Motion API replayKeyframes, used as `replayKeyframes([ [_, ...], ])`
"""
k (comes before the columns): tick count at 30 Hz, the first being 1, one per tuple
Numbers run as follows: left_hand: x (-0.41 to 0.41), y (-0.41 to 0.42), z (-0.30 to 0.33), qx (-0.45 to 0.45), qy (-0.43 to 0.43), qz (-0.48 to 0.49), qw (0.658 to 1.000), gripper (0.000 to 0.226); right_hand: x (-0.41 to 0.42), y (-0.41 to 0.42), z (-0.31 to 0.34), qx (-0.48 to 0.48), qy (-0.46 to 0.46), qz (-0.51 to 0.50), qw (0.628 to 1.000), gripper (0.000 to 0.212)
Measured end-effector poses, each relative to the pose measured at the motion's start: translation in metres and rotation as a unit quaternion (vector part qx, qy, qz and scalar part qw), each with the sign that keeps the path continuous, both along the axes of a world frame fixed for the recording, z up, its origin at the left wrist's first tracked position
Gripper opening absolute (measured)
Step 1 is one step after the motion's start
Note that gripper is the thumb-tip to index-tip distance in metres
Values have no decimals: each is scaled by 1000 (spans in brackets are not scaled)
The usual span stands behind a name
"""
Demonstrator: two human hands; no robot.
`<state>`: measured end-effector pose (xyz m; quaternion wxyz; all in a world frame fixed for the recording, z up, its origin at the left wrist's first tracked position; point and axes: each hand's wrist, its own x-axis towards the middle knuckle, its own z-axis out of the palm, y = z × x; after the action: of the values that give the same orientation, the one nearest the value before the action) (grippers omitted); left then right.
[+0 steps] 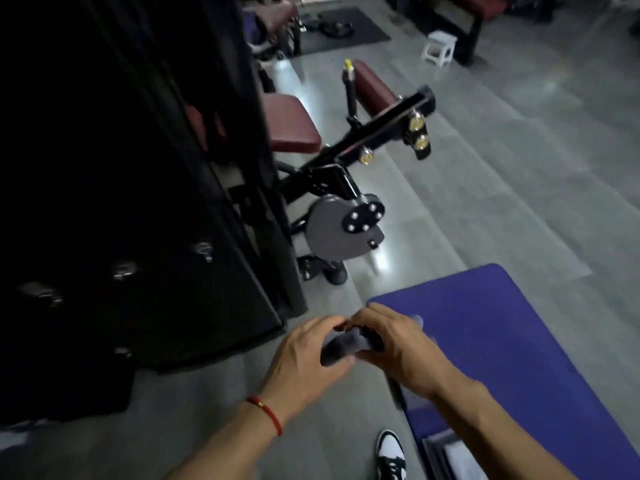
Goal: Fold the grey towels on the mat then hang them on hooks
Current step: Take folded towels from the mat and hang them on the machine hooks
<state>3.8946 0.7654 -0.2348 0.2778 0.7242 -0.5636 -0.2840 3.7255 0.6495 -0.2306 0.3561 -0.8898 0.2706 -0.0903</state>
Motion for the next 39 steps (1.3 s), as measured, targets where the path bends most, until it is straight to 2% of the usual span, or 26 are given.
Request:
replayKeyframes([
  [4, 72, 94, 75, -83, 43, 105, 990, 45, 93, 61, 90, -1, -54, 47, 997, 32],
  [9, 151, 203, 133, -134, 57, 204, 968, 31, 191, 146, 140, 67, -145, 72, 984, 51],
  [12, 191, 257, 155, -154, 59, 230, 959, 24, 244, 195, 150, 59, -207, 89, 973, 41],
  [14, 222, 285, 166, -170, 74, 239, 953, 30, 279, 221, 153, 25, -255, 117, 959, 31],
  [17, 267, 314, 189, -181, 196, 207, 941, 34, 328, 244, 165, 53, -283, 149, 946, 20],
  [19, 292, 324, 207, -200, 269, 195, 922, 18, 359, 249, 178, 102, -300, 166, 934, 19],
  [20, 304, 324, 215, -218, 254, 206, 920, 10, 375, 249, 187, 119, -318, 175, 924, 20],
  [22, 323, 321, 237, -253, 199, 258, 911, 10, 407, 246, 209, 126, -332, 208, 911, 21],
  [26, 374, 316, 288, -240, -3, 330, 913, 33, 461, 235, 256, 116, -309, 254, 909, 6],
  [27, 392, 316, 300, -229, -49, 333, 913, 33, 475, 232, 269, 103, -309, 262, 908, 3],
  [29, 426, 316, 325, -215, -98, 324, 916, 18, 500, 229, 293, 79, -315, 258, 910, 6],
  [31, 455, 313, 349, -206, -85, 276, 935, 13, 523, 226, 316, 48, -312, 257, 913, 4],
  [33, 480, 310, 362, -215, -22, 232, 948, 17, 542, 224, 332, 3, -292, 251, 923, 4],
  [35, 503, 305, 367, -231, 13, 212, 949, 15, 556, 223, 339, -34, -286, 221, 932, 9],
  [39, 539, 290, 366, -252, 26, 217, 943, 9, 574, 234, 340, -77, -312, 120, 939, 8],
])
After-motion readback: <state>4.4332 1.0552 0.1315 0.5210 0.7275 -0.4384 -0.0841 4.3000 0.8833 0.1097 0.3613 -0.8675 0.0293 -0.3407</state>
